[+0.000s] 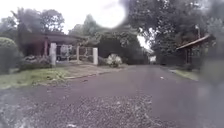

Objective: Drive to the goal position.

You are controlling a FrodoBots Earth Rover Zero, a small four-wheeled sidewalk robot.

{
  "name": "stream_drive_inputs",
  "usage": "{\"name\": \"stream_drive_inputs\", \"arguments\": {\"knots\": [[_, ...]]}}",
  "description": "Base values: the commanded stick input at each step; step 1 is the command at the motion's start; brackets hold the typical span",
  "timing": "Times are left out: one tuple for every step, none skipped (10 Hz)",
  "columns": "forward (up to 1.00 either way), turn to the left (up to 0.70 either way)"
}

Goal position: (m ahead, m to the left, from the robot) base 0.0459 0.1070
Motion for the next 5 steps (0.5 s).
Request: {"name": "stream_drive_inputs", "arguments": {"knots": [[0.5, 0.0], [0.5, 0.0], [0.5, 0.0], [0.5, 0.0], [0.5, 0.0]]}}
